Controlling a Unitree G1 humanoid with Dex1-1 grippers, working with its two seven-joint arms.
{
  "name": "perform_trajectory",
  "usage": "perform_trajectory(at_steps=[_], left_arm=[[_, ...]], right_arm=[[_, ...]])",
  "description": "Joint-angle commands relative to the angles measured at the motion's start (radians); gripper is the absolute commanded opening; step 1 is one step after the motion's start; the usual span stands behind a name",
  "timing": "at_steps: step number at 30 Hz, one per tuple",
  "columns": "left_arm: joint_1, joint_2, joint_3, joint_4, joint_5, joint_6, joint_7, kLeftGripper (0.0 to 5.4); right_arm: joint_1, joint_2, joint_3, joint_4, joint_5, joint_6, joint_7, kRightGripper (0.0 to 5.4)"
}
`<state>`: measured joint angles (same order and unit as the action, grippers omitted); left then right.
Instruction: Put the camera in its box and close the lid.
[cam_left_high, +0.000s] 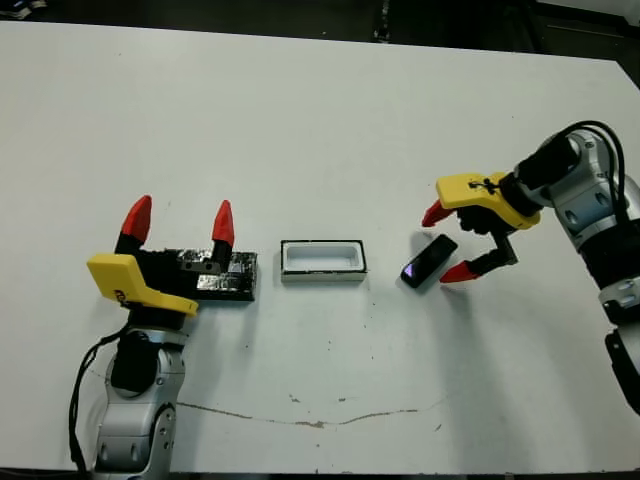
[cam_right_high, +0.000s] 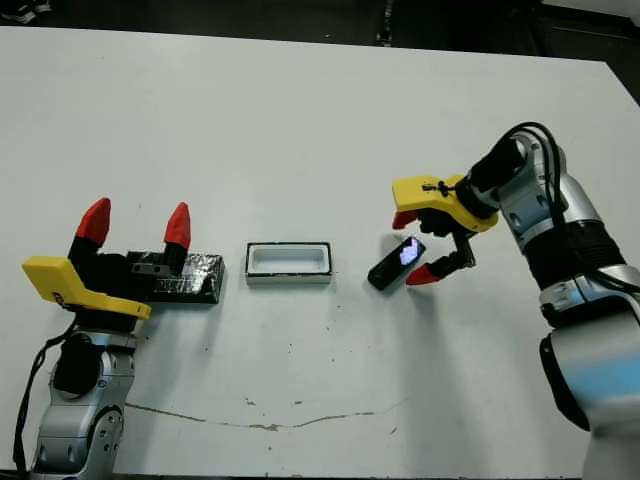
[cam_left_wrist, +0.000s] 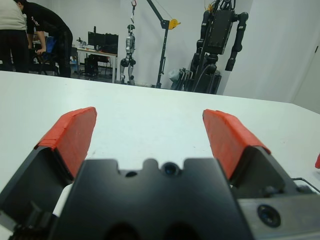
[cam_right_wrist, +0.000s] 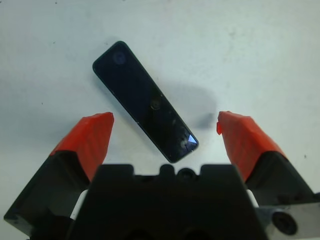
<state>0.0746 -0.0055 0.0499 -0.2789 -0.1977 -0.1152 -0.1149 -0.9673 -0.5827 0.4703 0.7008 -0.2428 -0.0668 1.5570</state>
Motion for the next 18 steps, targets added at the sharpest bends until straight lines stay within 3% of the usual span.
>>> perform_trajectory(at_steps=[1, 10, 18], left_arm=[[0.006, 0.000, 0.000, 0.010, 0.000, -0.006, 0.000, 5.40], [0.009, -0.001, 0.000, 0.008, -0.006, -0.003, -0.003, 5.40], [0.011, -0.002, -0.001, 0.001, 0.002, 0.002, 0.006, 5.40]], right_arm=[[0.034, -0.006, -0.002, 0.011, 0.009, -0.056, -0.001, 4.81], [0.063, -0.008, -0.021, 0.010, 0.027, -0.058, -0.017, 3.48], [0.059, -0.030, -0.018, -0.030, 0.006, 0.035, -0.005, 2.34]])
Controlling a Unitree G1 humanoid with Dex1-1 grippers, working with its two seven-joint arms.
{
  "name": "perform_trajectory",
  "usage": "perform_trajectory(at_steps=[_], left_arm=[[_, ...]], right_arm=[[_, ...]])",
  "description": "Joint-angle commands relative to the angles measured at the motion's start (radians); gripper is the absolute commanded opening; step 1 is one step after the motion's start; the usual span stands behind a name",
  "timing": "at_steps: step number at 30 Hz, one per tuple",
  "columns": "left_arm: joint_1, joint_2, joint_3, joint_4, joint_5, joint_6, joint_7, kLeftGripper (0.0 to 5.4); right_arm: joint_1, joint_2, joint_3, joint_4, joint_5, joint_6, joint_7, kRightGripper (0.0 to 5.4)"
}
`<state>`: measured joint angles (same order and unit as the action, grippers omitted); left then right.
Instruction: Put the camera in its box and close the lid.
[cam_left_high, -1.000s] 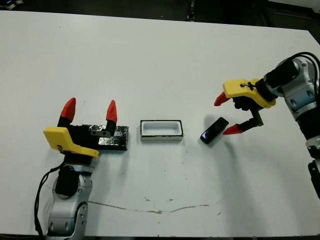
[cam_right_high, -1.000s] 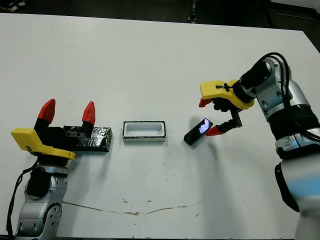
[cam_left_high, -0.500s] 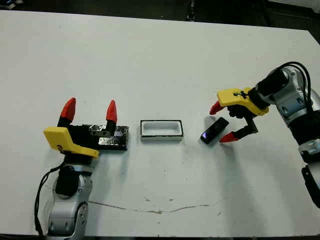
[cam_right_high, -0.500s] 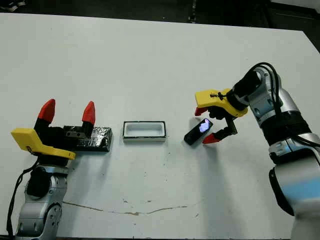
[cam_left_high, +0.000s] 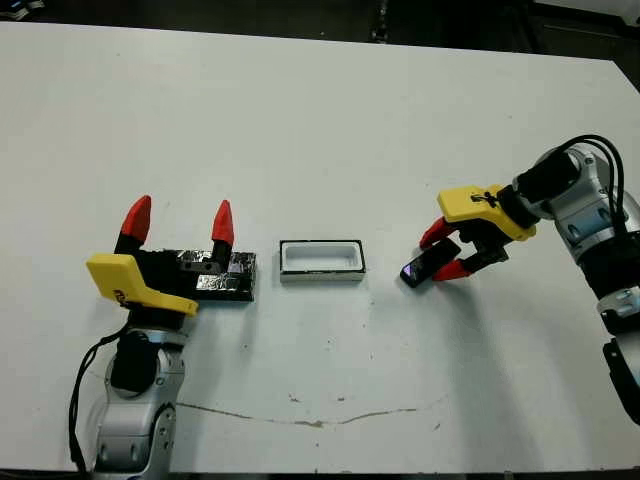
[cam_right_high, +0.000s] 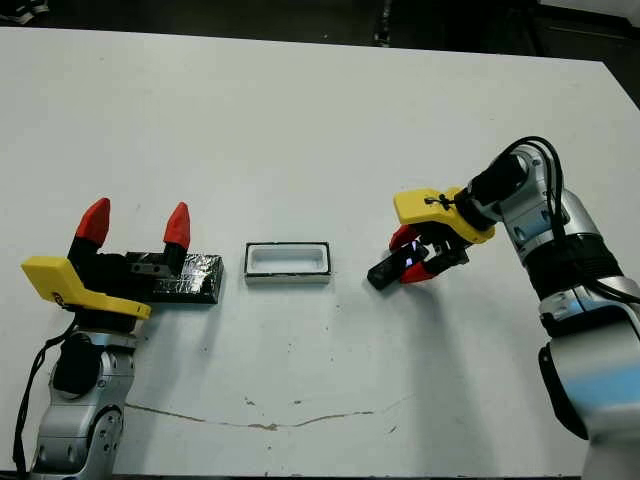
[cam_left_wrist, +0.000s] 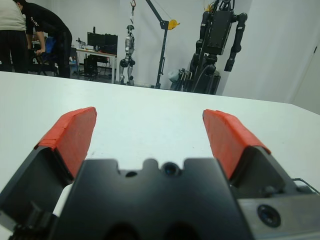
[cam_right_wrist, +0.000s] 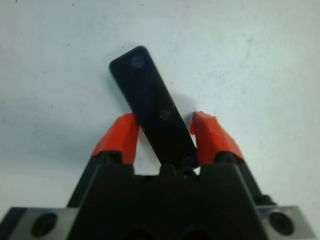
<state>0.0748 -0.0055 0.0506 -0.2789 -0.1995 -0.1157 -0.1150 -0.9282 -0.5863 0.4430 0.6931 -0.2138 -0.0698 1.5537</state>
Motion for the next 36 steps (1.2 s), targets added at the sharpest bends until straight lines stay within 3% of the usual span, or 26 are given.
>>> perform_trajectory(at_steps=[1, 5, 16, 20, 26, 31, 36], left_arm=[[0.011, -0.002, -0.002, 0.000, 0.002, 0.003, 0.005, 5.40], [0.008, -0.001, 0.000, 0.008, -0.004, -0.005, -0.001, 5.40], [0.011, -0.005, 0.001, 0.012, 0.005, -0.010, 0.006, 5.40], [0.011, -0.007, 0.001, 0.011, 0.001, -0.006, 0.007, 5.40], [0.012, -0.008, 0.000, 0.013, 0.001, -0.010, 0.005, 5.40], [0.012, -0.009, 0.000, 0.017, -0.006, -0.012, -0.001, 5.40], [0.014, -0.010, -0.001, 0.015, -0.001, -0.010, 0.005, 5.40]], right_arm=[[0.021, -0.032, 0.010, -0.037, -0.028, 0.055, -0.003, 2.16], [0.022, -0.054, 0.017, -0.103, -0.051, 0.103, 0.013, 1.66], [0.013, -0.094, 0.011, -0.222, -0.045, 0.157, 0.059, 1.66], [-0.002, -0.088, -0.036, -0.209, 0.009, 0.206, 0.052, 1.66], [-0.027, -0.071, -0.091, -0.220, 0.076, 0.352, 0.030, 1.66], [-0.008, -0.022, -0.145, -0.212, 0.177, 0.326, 0.006, 1.66], [0.001, 0.038, -0.160, -0.246, 0.238, 0.392, -0.038, 1.66]])
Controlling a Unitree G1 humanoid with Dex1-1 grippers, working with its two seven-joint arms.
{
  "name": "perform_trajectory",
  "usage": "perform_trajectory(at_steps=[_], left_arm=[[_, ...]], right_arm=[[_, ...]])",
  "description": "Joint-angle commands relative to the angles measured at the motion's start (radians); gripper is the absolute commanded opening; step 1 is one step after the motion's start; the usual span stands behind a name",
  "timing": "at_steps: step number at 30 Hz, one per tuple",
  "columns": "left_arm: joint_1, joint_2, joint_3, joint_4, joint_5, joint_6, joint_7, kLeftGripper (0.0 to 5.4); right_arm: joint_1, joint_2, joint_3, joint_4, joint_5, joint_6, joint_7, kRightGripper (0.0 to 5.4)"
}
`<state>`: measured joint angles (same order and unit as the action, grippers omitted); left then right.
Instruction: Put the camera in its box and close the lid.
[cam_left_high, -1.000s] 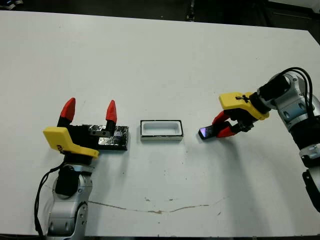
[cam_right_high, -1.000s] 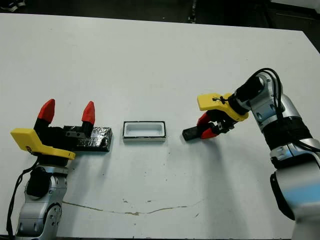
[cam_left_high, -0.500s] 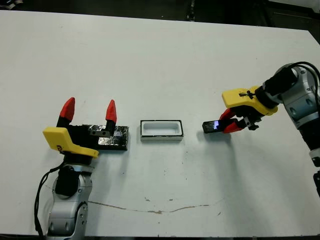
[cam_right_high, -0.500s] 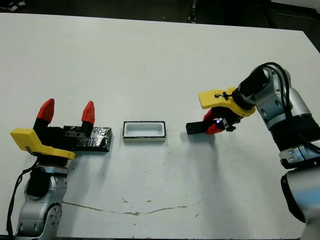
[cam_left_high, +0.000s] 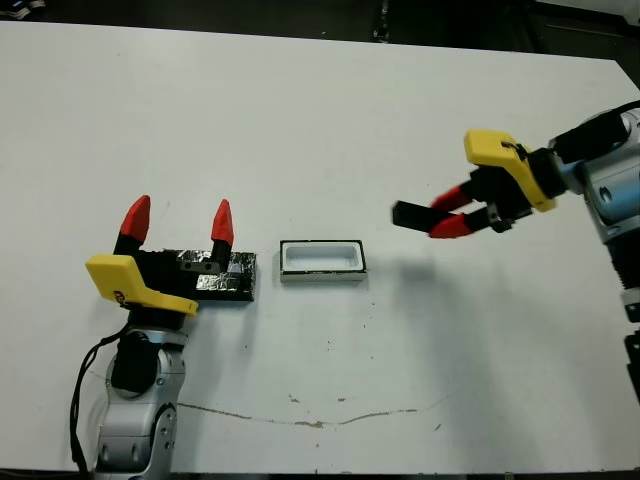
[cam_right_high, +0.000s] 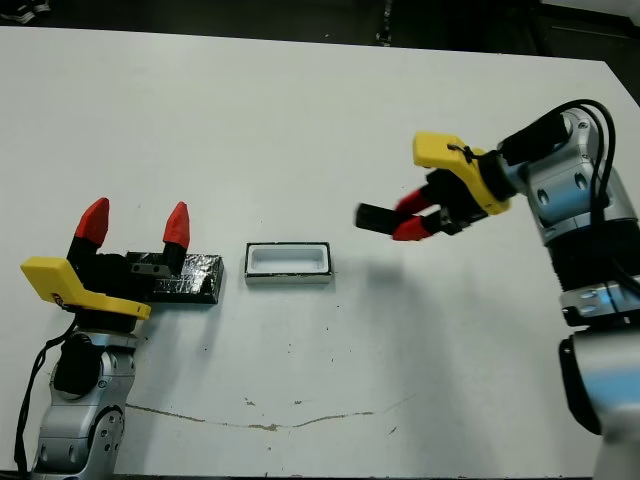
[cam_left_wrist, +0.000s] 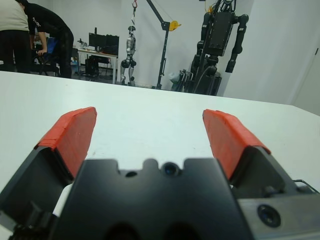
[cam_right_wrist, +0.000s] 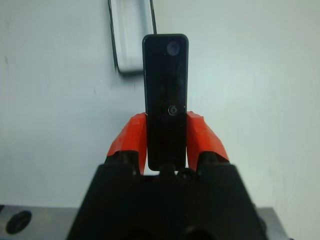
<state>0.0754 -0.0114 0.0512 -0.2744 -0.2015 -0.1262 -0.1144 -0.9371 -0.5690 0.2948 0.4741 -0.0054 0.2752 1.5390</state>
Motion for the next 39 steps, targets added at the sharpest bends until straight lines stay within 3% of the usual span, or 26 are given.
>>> perform_trajectory(at_steps=[1, 5, 9, 13, 25, 39], left_arm=[[0.014, -0.004, -0.002, 0.009, 0.004, 0.002, 0.007, 5.40], [0.014, -0.005, -0.004, 0.003, 0.012, 0.008, 0.015, 5.40], [0.016, -0.004, -0.007, 0.003, 0.013, 0.006, 0.015, 5.40], [0.018, -0.004, -0.005, 0.005, 0.001, 0.003, 0.008, 5.40], [0.019, -0.005, -0.008, 0.007, 0.009, -0.003, 0.013, 5.40], [0.021, -0.009, -0.010, -0.001, -0.002, 0.008, 0.011, 5.40]], right_arm=[[0.012, 0.029, -0.009, -0.039, 0.036, 0.073, -0.032, 1.66], [0.024, 0.058, 0.014, -0.094, 0.046, 0.126, -0.071, 1.66], [0.029, 0.091, 0.034, -0.108, 0.052, 0.109, -0.094, 1.66], [0.025, 0.141, 0.042, -0.075, 0.075, 0.144, -0.109, 1.66], [0.078, 0.245, 0.042, -0.043, 0.090, 0.011, -0.195, 1.66], [0.070, 0.266, 0.058, -0.021, 0.096, 0.062, -0.169, 1.66]])
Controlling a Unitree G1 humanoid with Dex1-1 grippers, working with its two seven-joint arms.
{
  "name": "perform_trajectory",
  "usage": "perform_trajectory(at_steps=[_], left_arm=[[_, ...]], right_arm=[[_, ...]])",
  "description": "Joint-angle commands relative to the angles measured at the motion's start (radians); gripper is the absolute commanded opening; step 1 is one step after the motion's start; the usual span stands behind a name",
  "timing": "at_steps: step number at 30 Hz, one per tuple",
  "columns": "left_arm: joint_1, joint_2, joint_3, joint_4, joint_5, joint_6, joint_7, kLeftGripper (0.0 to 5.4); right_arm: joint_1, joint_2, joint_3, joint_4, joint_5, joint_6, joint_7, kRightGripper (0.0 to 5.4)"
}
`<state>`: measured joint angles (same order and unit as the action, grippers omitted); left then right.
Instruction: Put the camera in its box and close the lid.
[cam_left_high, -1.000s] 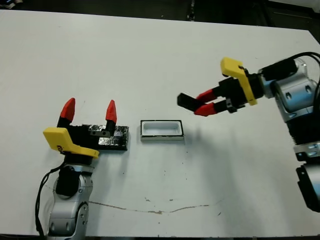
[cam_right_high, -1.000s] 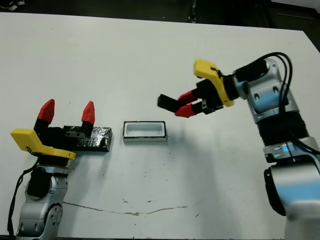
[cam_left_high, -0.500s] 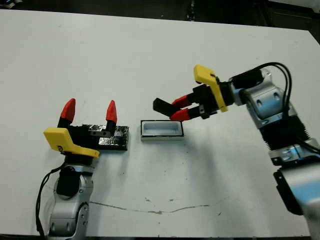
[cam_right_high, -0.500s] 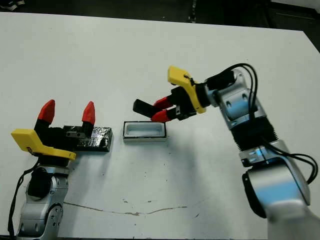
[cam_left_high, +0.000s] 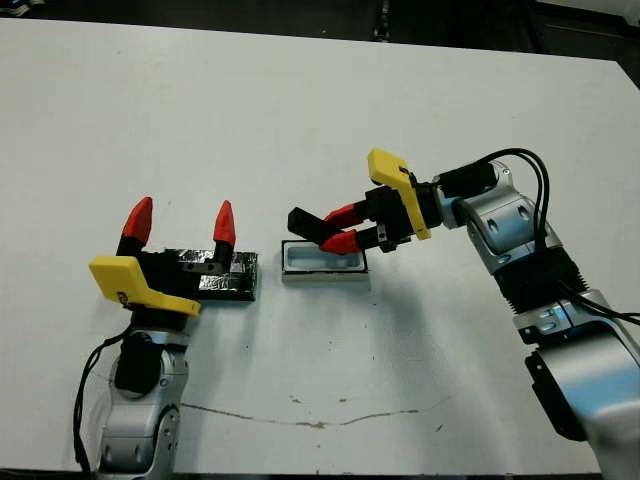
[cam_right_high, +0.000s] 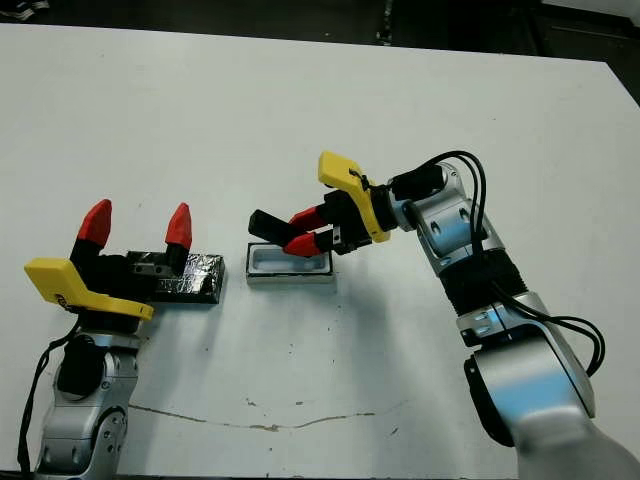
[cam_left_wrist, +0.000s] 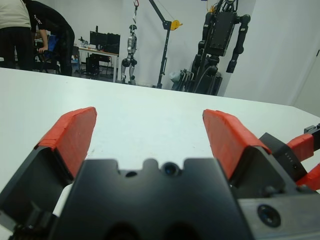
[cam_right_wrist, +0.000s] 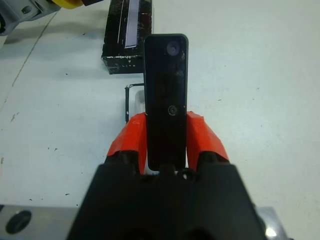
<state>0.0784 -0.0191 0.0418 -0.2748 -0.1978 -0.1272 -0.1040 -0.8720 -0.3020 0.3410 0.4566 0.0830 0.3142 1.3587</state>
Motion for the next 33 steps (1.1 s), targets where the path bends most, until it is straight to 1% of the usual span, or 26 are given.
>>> perform_trajectory(at_steps=[1, 3, 5, 8, 11, 15, 19, 23, 25, 27, 31, 33], left_arm=[[0.018, -0.001, 0.000, 0.001, -0.010, 0.009, -0.002, 5.40], [0.019, -0.001, -0.001, 0.002, -0.013, 0.008, -0.004, 5.40], [0.020, 0.000, -0.002, 0.002, -0.011, 0.008, -0.001, 5.40], [0.019, 0.001, -0.001, 0.003, -0.010, 0.006, -0.001, 5.40], [0.017, 0.003, 0.000, 0.006, -0.004, 0.003, 0.001, 5.40], [0.019, -0.001, -0.001, 0.003, -0.003, 0.005, 0.004, 5.40], [0.017, 0.000, 0.000, 0.003, -0.008, 0.006, 0.002, 5.40], [0.016, 0.001, 0.000, 0.004, 0.002, 0.001, 0.005, 5.40], [0.014, 0.001, 0.001, 0.005, 0.000, 0.001, 0.004, 5.40], [0.013, 0.003, 0.001, 0.005, 0.000, 0.001, 0.001, 5.40], [0.015, 0.004, 0.000, 0.004, -0.003, 0.002, -0.002, 5.40], [0.015, 0.004, 0.000, 0.004, -0.005, 0.003, -0.003, 5.40]], right_arm=[[0.004, -0.003, 0.017, -0.008, 0.006, 0.045, 0.012, 1.66], [0.005, -0.007, 0.026, -0.020, 0.006, 0.076, 0.012, 1.66], [0.012, -0.010, 0.031, -0.025, 0.007, 0.075, 0.019, 1.66], [0.016, -0.030, 0.050, -0.061, -0.011, 0.100, 0.010, 1.66], [0.021, -0.042, 0.051, -0.076, -0.008, 0.119, 0.010, 1.66], [0.033, -0.061, 0.055, -0.095, -0.015, 0.113, 0.003, 1.66], [0.036, -0.079, 0.073, -0.107, -0.023, 0.150, 0.005, 1.66], [0.038, -0.087, 0.081, -0.100, -0.033, 0.140, 0.000, 1.66], [0.042, -0.090, 0.078, -0.097, -0.037, 0.104, -0.008, 1.66], [0.046, -0.093, 0.074, -0.092, -0.038, 0.085, -0.016, 1.66], [0.040, -0.095, 0.080, -0.071, -0.045, 0.077, -0.015, 1.66], [0.042, -0.093, 0.077, -0.056, -0.043, 0.058, -0.013, 1.66]])
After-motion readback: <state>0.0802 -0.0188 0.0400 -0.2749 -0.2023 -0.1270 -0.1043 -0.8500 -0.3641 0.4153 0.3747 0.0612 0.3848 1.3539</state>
